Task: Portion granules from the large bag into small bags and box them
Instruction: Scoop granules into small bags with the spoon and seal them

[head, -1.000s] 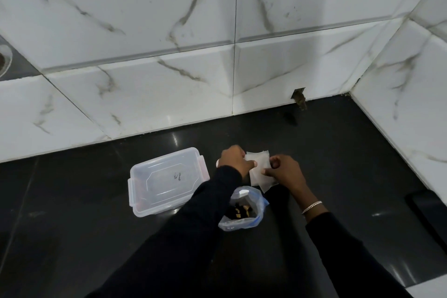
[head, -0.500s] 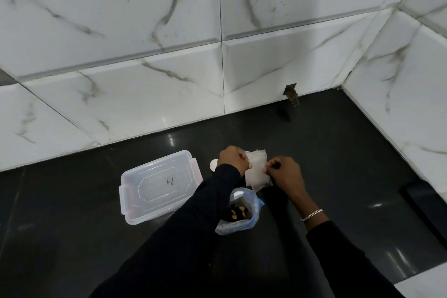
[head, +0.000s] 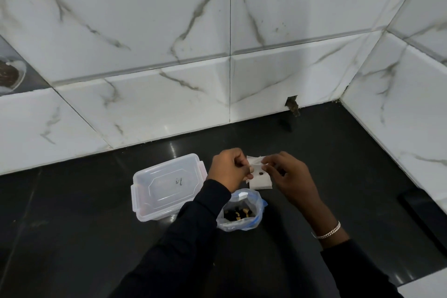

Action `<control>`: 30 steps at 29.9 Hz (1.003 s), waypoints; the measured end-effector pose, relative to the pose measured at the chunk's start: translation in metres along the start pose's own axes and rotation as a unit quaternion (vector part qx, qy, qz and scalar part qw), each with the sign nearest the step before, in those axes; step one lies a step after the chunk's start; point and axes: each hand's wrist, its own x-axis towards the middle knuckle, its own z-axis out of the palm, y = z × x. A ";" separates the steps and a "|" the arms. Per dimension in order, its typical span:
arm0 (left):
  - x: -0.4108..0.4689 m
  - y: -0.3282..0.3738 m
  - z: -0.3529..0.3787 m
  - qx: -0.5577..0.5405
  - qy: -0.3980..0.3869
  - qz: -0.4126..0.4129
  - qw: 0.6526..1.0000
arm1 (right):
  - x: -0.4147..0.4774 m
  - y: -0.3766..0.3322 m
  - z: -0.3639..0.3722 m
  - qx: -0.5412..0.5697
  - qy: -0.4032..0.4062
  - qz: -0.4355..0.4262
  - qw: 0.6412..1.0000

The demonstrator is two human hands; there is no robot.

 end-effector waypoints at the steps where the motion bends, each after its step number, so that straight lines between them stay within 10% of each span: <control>1: -0.004 0.000 -0.003 0.007 0.000 0.011 1.000 | 0.000 -0.003 0.000 -0.005 -0.004 -0.006 1.000; 17: -0.054 0.027 -0.043 0.314 0.060 0.180 0.930 | -0.002 -0.063 -0.003 0.029 -0.072 -0.127 0.989; 30: -0.091 0.010 -0.051 0.334 0.059 0.140 0.930 | -0.022 -0.073 0.002 0.185 -0.162 -0.067 0.967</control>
